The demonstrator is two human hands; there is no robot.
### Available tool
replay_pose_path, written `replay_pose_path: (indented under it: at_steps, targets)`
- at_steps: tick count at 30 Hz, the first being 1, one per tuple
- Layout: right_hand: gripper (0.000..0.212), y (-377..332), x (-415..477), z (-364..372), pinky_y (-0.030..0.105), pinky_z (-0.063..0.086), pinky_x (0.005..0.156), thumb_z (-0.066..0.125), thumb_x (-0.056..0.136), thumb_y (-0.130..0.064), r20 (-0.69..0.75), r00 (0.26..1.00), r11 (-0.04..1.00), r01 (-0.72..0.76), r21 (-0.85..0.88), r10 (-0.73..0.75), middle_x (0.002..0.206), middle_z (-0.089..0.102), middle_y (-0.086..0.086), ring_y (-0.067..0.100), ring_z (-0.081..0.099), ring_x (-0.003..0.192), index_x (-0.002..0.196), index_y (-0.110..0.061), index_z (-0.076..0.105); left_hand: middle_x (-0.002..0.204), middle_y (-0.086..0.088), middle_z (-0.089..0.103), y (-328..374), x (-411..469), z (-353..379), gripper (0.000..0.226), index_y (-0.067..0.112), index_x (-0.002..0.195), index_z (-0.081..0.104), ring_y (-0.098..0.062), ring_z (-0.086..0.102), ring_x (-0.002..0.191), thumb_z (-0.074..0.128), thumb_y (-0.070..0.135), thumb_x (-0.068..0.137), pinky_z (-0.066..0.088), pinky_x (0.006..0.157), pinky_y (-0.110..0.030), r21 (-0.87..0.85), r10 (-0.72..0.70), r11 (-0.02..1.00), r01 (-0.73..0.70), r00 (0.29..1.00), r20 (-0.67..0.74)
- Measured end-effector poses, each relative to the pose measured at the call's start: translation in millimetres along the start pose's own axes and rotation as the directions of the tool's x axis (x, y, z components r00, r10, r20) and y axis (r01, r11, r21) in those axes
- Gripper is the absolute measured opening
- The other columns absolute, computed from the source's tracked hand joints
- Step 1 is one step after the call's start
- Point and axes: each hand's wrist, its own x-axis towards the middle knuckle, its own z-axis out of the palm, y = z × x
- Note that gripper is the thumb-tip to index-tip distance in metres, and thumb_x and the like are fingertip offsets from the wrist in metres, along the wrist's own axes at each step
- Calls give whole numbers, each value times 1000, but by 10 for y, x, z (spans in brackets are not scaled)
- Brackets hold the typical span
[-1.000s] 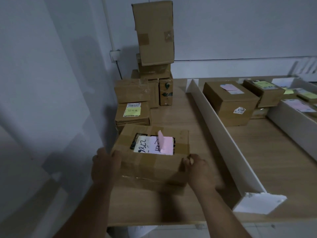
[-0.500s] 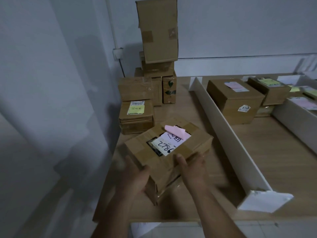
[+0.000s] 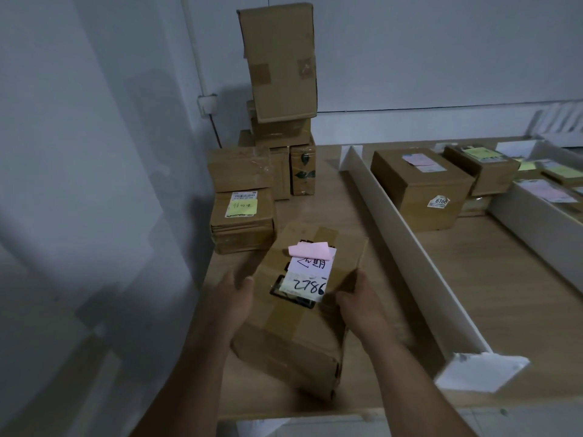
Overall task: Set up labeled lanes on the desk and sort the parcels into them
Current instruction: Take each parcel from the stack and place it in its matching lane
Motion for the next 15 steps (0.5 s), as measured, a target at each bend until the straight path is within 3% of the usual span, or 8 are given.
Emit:
replay_pose_path:
  at_steps: [2,5,8,10,12,15]
  targets:
    - [50,-12,45,-56,34,47,91,51,79,-6,-8,1000,999,-2,-34,2,123,61,9,29,57,110,129,-16,47,130,-14,55,18,-33,30,48,16,129,52,-31,51,118,33,46,97,41,96,-38,82,0,997,-4,999,52]
    - [46,-42,109,-137,34,47,88,46,85,-7,-16,999,995,-53,-83,52,125,58,13,32,57,109,130,-13,47,111,-15,64,70,-90,73,57,12,116,62,-30,63,94,27,52,96,50,87,-37,98,-55,994,42,990,133]
    - [35,-68,172,-178,29,42,80,47,90,-26,1,994,987,-104,-121,105,123,59,15,31,57,105,121,-9,54,123,-13,60,185,-109,99,65,15,127,56,-30,59,106,24,60,94,45,86,-31,113,-114,989,96,978,174]
    - [45,-93,227,-184,28,39,78,48,92,-39,17,989,977,-139,-159,144,126,58,17,31,56,109,123,-6,54,130,-13,56,318,-104,99,65,15,132,53,-29,53,114,21,59,95,35,79,-29,149,-128,984,102,976,175]
    - [59,-141,290,-182,29,38,81,44,93,-50,38,984,964,-162,-209,174,130,55,17,31,54,114,127,-3,52,124,-14,58,471,-107,99,66,14,130,53,-25,56,98,20,59,96,32,71,-28,154,-137,982,109,974,181]
    - [73,-252,391,-185,32,39,93,35,92,-61,66,978,952,-177,-249,199,137,51,18,32,51,121,130,-2,52,113,-13,59,574,-14,144,69,13,127,54,-15,44,65,21,63,93,33,62,-29,107,-168,983,148,964,207]
